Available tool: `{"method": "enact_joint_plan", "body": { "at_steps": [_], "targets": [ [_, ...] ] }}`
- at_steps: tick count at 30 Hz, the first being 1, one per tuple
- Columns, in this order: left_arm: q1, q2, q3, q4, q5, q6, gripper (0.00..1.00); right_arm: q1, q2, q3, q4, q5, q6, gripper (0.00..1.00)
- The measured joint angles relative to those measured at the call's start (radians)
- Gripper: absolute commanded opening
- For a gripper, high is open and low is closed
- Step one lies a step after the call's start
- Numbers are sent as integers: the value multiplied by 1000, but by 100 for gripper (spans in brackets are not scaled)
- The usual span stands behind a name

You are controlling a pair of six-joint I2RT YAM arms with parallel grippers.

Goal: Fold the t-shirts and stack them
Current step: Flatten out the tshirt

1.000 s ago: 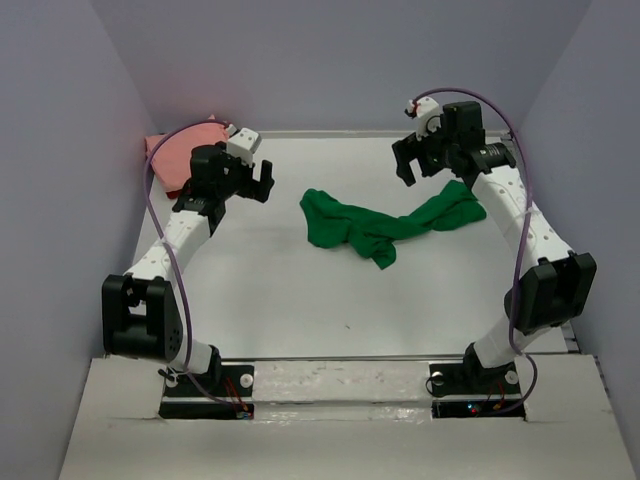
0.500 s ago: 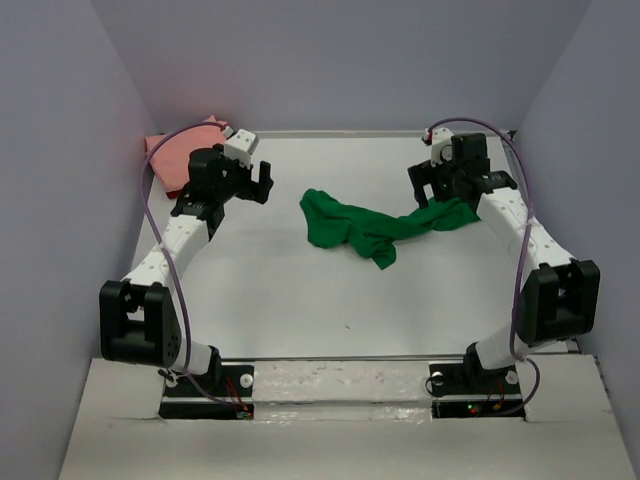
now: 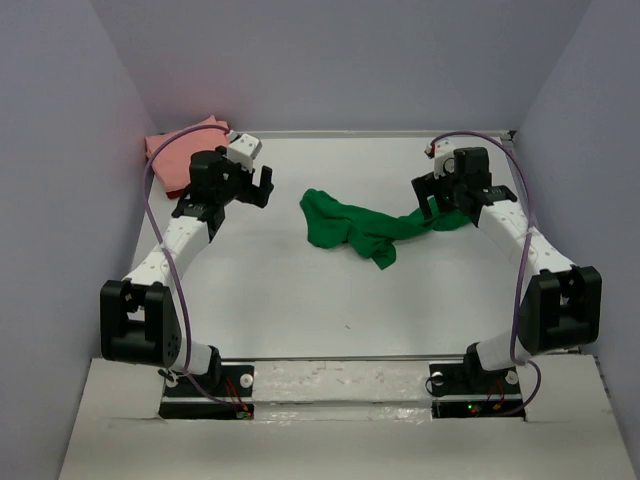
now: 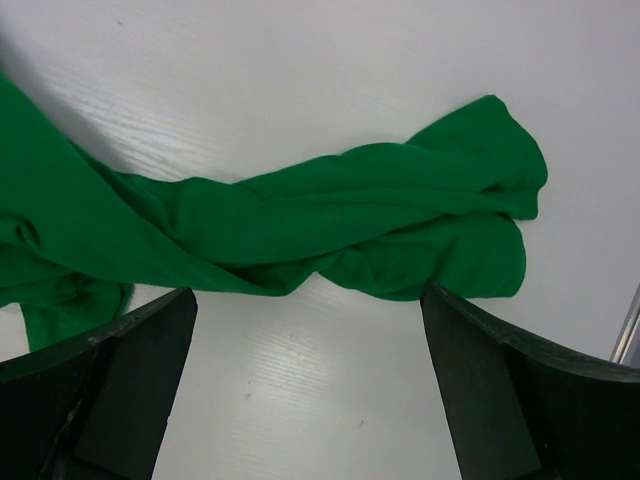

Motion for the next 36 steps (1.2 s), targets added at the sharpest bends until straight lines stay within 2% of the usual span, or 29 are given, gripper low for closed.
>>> {"method": "enact_joint_plan", "body": {
  "at_steps": [17, 22, 30, 36],
  "targets": [
    [-14, 22, -13, -41, 31, 39, 99, -56, 70, -30, 47, 98, -3, 100],
    [-75, 86, 32, -60, 18, 48, 99, -77, 108, -30, 52, 107, -2, 100],
    [-178, 262, 209, -138, 47, 59, 99, -117, 127, -30, 56, 115, 8, 100],
    [-216, 267, 219, -155, 49, 66, 99, -137, 127, -30, 61, 70, 15, 100]
  ]
}}
